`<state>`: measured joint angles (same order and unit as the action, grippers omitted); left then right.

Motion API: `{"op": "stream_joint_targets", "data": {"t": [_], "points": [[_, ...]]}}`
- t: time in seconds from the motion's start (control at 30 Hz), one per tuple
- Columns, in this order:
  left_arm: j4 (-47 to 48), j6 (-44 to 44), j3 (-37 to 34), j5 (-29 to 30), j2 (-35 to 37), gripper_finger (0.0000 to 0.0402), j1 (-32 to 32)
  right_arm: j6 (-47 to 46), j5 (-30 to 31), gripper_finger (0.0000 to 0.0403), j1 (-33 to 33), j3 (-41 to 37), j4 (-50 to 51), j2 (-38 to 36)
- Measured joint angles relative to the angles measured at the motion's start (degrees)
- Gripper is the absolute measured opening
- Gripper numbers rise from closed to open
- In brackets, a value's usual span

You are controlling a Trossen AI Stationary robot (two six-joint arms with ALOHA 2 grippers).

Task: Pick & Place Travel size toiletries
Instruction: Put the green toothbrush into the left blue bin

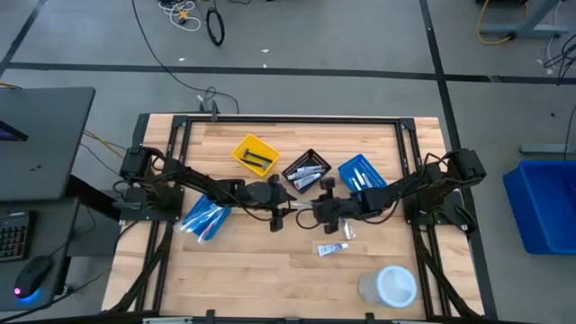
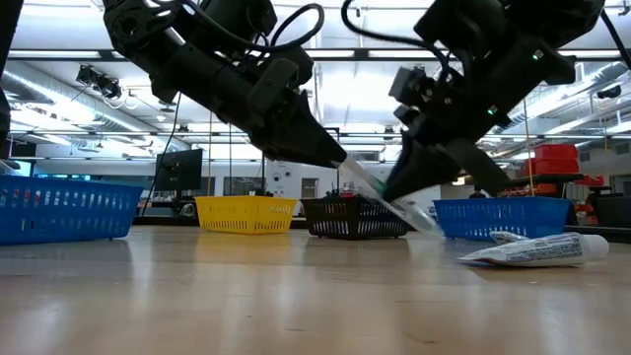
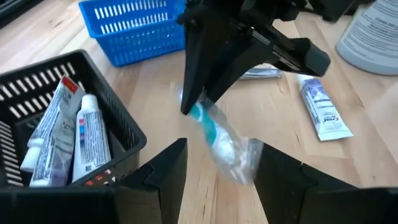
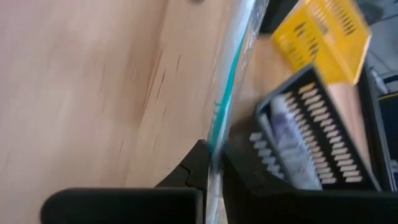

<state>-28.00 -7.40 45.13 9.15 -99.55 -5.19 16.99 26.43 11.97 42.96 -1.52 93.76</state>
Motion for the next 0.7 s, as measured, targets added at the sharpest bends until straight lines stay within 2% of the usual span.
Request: {"op": "stream_joint_targets", "data": {"t": [0.13,0.47,0.7], "points": [[-0.39,1.46,0.02,0.06,0.0,0.0178,0.0,0.31,-1.4,0.0025,-0.01,0.0,-4.31,0.0],[-3.03,2.3,0.02,0.02,0.0,0.0176,0.0,0.66,-1.54,0.0025,-0.05,0.0,-4.4,0.0],[-2.53,2.55,0.02,0.22,0.0,0.0115,0.02,-0.68,-1.57,0.0034,-0.07,0.0,-6.46,0.0]]}}
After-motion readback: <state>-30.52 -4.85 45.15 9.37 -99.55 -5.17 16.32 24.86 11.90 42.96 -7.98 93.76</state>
